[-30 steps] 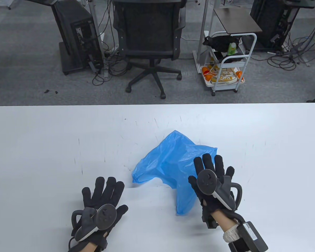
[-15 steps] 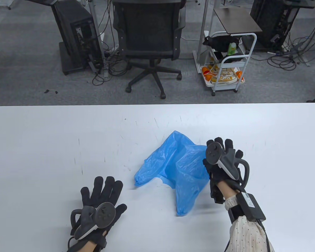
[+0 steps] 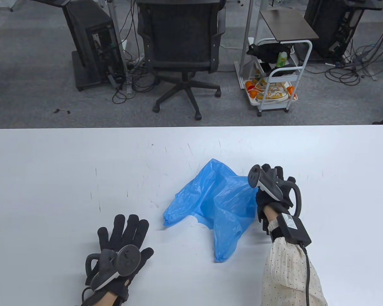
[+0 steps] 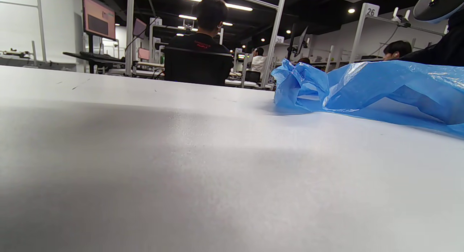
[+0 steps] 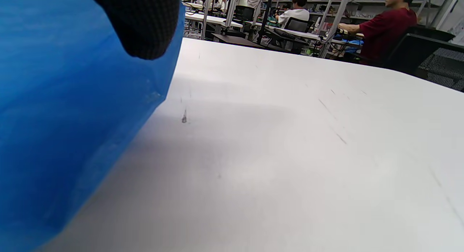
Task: Squeeze plastic bag to expel air
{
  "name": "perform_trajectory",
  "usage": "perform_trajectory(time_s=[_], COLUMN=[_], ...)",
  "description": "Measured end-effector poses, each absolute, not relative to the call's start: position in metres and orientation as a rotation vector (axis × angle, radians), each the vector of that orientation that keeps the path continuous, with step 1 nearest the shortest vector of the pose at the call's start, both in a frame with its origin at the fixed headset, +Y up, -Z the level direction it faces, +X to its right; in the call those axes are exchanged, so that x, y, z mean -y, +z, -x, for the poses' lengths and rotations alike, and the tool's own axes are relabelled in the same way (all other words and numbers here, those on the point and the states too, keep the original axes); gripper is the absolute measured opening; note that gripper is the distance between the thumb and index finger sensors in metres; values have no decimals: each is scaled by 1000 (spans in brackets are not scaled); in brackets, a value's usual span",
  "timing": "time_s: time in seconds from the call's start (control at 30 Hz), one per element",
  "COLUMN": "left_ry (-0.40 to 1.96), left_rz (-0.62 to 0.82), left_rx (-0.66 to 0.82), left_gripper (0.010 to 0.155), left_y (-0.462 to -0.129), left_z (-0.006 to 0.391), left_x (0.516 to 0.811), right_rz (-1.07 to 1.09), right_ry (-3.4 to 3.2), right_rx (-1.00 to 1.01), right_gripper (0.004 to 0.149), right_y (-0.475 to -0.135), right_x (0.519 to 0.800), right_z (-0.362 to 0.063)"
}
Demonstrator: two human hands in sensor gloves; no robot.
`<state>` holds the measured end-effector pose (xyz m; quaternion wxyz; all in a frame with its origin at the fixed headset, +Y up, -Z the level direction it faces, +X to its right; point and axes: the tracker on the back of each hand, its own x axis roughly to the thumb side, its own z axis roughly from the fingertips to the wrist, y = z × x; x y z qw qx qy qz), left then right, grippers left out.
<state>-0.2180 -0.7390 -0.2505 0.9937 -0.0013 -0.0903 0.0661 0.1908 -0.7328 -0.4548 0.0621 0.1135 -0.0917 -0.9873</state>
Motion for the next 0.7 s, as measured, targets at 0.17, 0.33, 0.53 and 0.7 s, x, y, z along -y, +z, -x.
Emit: perform_trajectory(time_s=[0.17,0.33,0.53,0.7], left_ry=[131,130,135,144], left_rz=[0,2,1,-2], left_rx=[175,176,178,178], left_gripper=[78,78,78,78], left_y=[-251,-252,-252,-252], left_z=[219,219,219,219], left_x=[738,738,738,738], right_rz=[-289,-337,-307,-291], right_ry=[-2886,-2963,-3024,-3142], right_rx=[198,97,-37,-102], right_gripper=[76,62,47,45], right_y=[-461,-461,-451,-432], right_x=[738,736,732,724], right_z=[-186,-186,-183,-178])
